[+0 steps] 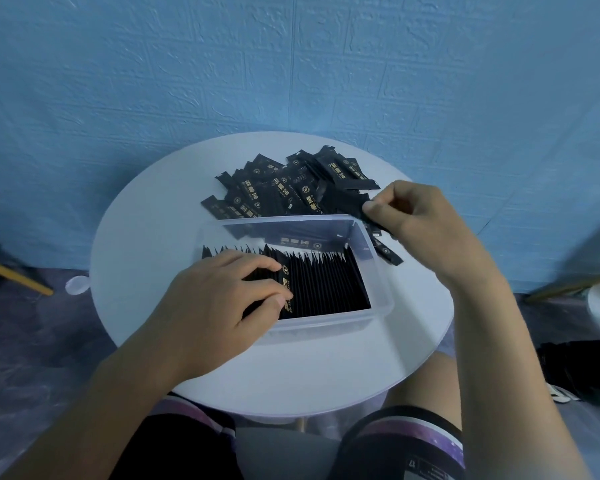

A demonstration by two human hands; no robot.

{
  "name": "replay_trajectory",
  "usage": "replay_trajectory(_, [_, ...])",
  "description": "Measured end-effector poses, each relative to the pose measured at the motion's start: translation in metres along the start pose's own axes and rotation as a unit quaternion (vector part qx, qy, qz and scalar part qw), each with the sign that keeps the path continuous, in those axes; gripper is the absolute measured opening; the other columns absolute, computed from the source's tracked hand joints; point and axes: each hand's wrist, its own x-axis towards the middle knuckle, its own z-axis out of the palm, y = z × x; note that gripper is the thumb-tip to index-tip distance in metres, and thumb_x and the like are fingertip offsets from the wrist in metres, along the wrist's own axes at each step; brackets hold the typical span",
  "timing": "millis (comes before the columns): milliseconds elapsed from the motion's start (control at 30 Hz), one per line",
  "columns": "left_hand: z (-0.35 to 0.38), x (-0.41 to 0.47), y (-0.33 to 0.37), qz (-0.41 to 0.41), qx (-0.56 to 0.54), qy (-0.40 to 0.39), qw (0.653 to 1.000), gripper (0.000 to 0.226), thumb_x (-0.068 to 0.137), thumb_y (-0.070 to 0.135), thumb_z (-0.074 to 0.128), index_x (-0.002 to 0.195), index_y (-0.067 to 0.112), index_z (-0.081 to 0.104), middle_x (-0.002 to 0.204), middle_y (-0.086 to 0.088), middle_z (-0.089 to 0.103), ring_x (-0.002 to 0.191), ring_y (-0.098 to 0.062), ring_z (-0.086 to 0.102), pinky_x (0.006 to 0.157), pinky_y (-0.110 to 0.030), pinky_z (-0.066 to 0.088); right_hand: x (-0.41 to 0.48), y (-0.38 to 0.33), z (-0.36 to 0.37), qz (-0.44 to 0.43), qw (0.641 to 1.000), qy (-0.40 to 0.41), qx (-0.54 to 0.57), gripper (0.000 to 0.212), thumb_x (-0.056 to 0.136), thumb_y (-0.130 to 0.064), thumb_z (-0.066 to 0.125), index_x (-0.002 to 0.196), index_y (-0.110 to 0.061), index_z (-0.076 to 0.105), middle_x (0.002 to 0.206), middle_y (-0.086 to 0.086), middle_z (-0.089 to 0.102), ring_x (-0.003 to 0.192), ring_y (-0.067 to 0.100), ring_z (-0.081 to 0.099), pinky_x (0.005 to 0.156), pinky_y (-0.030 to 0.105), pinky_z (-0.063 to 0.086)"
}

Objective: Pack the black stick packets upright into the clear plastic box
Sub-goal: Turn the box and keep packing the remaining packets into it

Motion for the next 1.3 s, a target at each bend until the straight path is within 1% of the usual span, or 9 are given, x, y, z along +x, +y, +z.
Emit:
replay_trajectory(67, [0.0,0.0,0.001,0.0,0.003,0.001,1.0,0.04,0.099,0.046,0.035,0.105,0.045,0.075,0.125,0.023,0.063,0.114,-0.004,0.056,0.077,-0.024,0.041,-0.016,-0.012,0.009,-0.02,0.997,-0.039,-0.069,0.021,0.09,-0.032,0.069,0.077,-0.018,0.061,0.056,-0.013,0.056,0.054,0.009,0.048,0.057,0.025,0.037])
replay_trajectory(200, [0.0,0.001,0.002,0.004,0.008,0.007,1.0,0.039,0.099,0.046,0.036,0.105,0.045,0.075,0.123,0.021,0.065,0.11,-0.006,0.057,0.075,-0.023,0.04,-0.035,-0.024,0.035,-0.014,0.957,-0.091,-0.274,0.018,0.089,-0.042,0.059,0.082,-0.026,0.057,0.08,-0.007,0.065,0.082,0.022,0.059,0.07,0.034,0.042])
replay_trajectory(400, [0.0,0.0,0.0,0.007,0.002,0.011,1.0,0.039,0.099,0.045,0.037,0.106,0.045,0.075,0.123,0.022,0.065,0.11,-0.005,0.057,0.074,-0.023,0.04,-0.036,-0.038,0.038,0.017,0.932,-0.143,-0.331,0.013,0.091,-0.041,0.055,0.092,-0.03,0.06,0.095,0.001,0.066,0.09,0.029,0.057,0.074,0.033,0.043])
replay_trajectory(533, [0.0,0.001,0.001,0.013,0.004,0.012,1.0,0.039,0.1,0.045,0.037,0.106,0.044,0.076,0.122,0.021,0.066,0.109,-0.007,0.058,0.074,-0.023,0.04,-0.038,-0.043,0.042,0.007,0.915,-0.167,-0.366,0.015,0.091,-0.04,0.058,0.089,-0.026,0.059,0.087,0.002,0.059,0.087,0.031,0.053,0.071,0.033,0.039])
replay_trajectory(700, [0.002,0.0,0.0,0.015,0.001,0.017,1.0,0.038,0.099,0.045,0.038,0.107,0.043,0.076,0.122,0.019,0.066,0.11,-0.009,0.059,0.077,-0.026,0.043,-0.033,-0.038,0.055,-0.006,0.916,-0.195,-0.349,0.033,0.093,-0.053,0.058,0.078,-0.023,0.057,0.078,-0.001,0.059,0.082,0.025,0.056,0.058,0.031,0.036])
replay_trajectory(800, [0.002,-0.001,-0.001,0.016,-0.004,0.02,1.0,0.039,0.099,0.045,0.039,0.108,0.043,0.076,0.123,0.02,0.066,0.109,-0.009,0.059,0.078,-0.028,0.047,-0.031,-0.035,0.056,0.009,0.915,-0.227,-0.333,0.038,0.098,-0.052,0.053,0.073,-0.023,0.056,0.069,-0.003,0.054,0.082,0.024,0.053,0.063,0.032,0.037])
replay_trajectory(1033, [0.004,0.0,-0.002,0.024,-0.008,0.031,0.999,0.039,0.099,0.044,0.039,0.108,0.041,0.077,0.122,0.021,0.068,0.11,-0.01,0.061,0.082,-0.032,0.052,-0.012,-0.022,0.07,0.067,0.956,-0.227,-0.17,0.018,0.098,-0.03,0.062,0.108,-0.015,0.061,0.075,0.004,0.075,0.063,0.018,0.074,0.073,0.029,0.059])
replay_trajectory(1167, [0.003,0.0,-0.001,0.022,-0.016,0.039,0.999,0.037,0.098,0.044,0.042,0.108,0.04,0.077,0.12,0.023,0.069,0.111,-0.009,0.061,0.086,-0.032,0.053,-0.002,-0.013,0.075,0.085,0.959,-0.254,-0.097,0.051,0.098,-0.017,0.061,0.146,-0.015,0.044,0.082,0.007,0.076,0.072,0.024,0.076,0.082,0.038,0.062])
replay_trajectory(1300, [0.003,0.0,-0.001,0.021,-0.023,0.045,0.999,0.036,0.096,0.044,0.044,0.113,0.039,0.076,0.119,0.024,0.07,0.116,-0.008,0.061,0.091,-0.03,0.051,0.0,-0.014,0.073,0.096,0.951,-0.292,-0.039,0.059,0.101,-0.007,0.054,0.155,-0.011,0.032,0.083,0.01,0.071,0.071,0.022,0.072,0.068,0.029,0.062])
